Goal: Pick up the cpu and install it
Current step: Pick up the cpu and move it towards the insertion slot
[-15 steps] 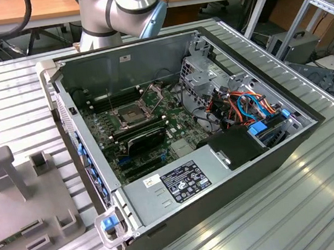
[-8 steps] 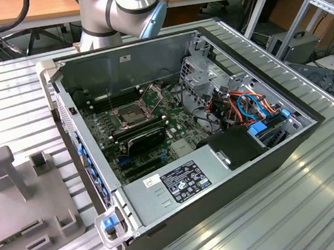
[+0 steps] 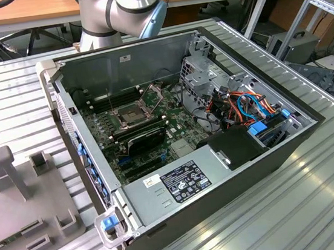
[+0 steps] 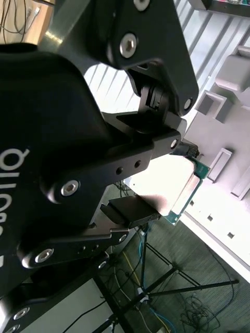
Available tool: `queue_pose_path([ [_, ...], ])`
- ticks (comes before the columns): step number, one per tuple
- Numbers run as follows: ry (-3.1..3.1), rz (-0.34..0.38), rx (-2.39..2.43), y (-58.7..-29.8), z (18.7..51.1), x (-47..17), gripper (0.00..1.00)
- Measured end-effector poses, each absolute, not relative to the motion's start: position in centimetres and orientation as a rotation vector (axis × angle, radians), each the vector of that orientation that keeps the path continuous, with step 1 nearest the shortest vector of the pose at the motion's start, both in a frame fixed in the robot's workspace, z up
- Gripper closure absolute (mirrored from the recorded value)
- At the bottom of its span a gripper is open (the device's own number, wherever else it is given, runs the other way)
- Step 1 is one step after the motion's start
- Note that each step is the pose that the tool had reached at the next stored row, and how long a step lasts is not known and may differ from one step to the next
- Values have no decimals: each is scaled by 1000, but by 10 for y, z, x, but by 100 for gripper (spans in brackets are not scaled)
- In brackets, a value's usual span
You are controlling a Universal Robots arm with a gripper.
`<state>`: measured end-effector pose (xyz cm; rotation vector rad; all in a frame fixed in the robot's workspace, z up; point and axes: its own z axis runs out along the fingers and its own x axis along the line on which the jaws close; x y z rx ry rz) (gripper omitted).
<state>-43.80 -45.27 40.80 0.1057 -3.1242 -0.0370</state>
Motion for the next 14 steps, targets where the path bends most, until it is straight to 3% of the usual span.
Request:
queue_pose_path([
  [14,-3124,-37,106,-453,408,-431,45],
])
